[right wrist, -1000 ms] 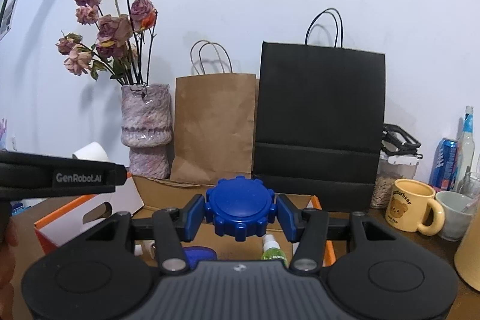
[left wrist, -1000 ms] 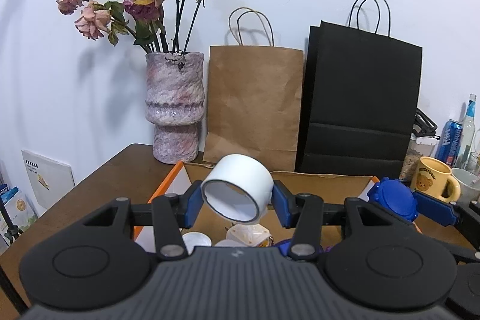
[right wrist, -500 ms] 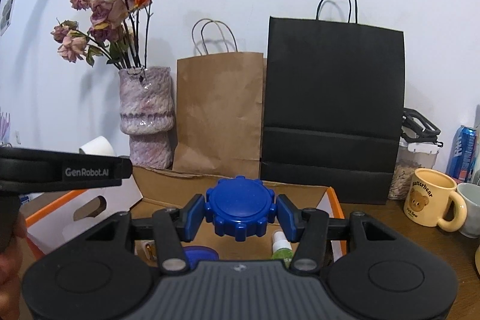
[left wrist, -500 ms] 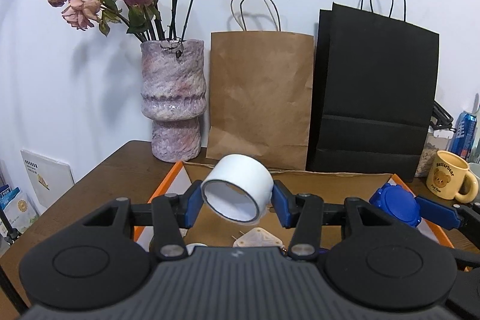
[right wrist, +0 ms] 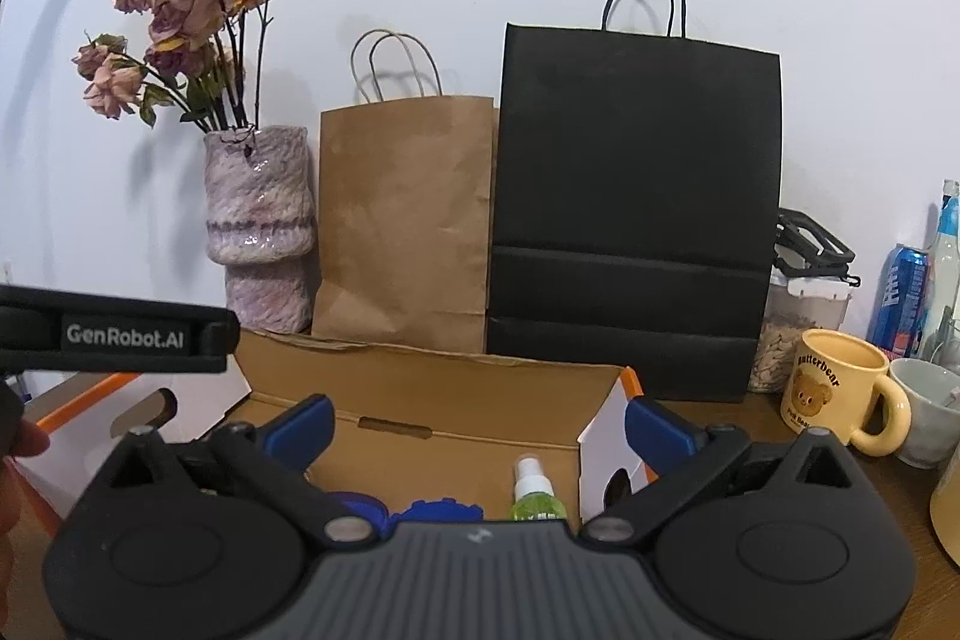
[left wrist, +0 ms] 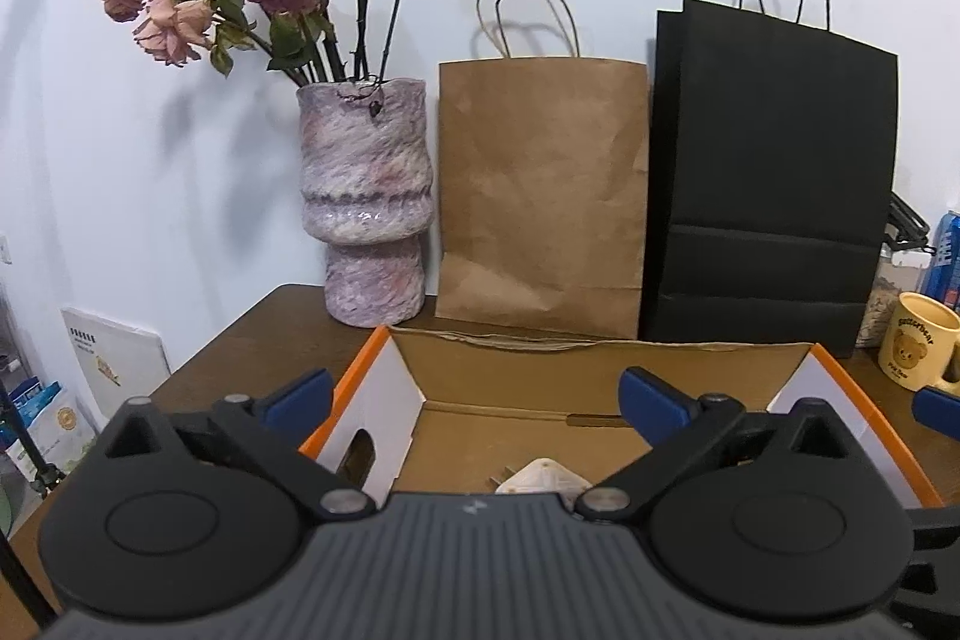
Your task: Organize rigid objects
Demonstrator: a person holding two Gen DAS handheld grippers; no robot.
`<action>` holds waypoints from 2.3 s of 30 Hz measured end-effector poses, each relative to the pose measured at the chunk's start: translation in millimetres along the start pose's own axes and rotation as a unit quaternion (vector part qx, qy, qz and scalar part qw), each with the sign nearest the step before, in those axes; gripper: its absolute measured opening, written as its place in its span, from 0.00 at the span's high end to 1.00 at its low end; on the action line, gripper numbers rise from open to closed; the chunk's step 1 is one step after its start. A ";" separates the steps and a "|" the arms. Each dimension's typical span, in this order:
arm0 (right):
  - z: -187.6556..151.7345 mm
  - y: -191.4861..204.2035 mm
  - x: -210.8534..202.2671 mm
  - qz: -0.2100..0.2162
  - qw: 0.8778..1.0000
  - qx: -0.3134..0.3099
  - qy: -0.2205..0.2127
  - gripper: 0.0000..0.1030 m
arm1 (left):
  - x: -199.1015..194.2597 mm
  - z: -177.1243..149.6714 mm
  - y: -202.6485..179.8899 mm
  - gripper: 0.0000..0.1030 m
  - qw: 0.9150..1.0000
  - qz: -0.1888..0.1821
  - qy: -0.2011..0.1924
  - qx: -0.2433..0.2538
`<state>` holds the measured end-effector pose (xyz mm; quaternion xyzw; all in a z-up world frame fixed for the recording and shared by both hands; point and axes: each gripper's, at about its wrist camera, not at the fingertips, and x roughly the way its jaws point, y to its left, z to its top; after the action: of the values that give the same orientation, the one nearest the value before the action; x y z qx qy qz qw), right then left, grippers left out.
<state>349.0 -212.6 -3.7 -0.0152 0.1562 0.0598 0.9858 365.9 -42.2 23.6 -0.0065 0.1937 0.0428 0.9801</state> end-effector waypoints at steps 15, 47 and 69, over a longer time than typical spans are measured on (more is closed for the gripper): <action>0.0 -2.8 -13.0 0.004 1.000 0.008 0.005 0.00 | -10.8 0.0 4.5 0.00 1.000 0.004 0.005 0.000; -13.8 -1.9 -182.2 0.019 1.000 0.020 0.000 0.00 | -175.4 -31.4 36.3 0.00 0.999 -0.024 -0.007 0.020; -63.8 17.7 -303.1 0.033 0.999 0.008 0.013 0.00 | -279.9 -104.3 49.1 0.00 0.998 -0.036 0.024 0.033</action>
<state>41.2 -232.4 29.3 -0.0028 0.1704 0.0911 0.9811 64.2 -19.2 33.8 0.0181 0.2184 0.0003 0.9757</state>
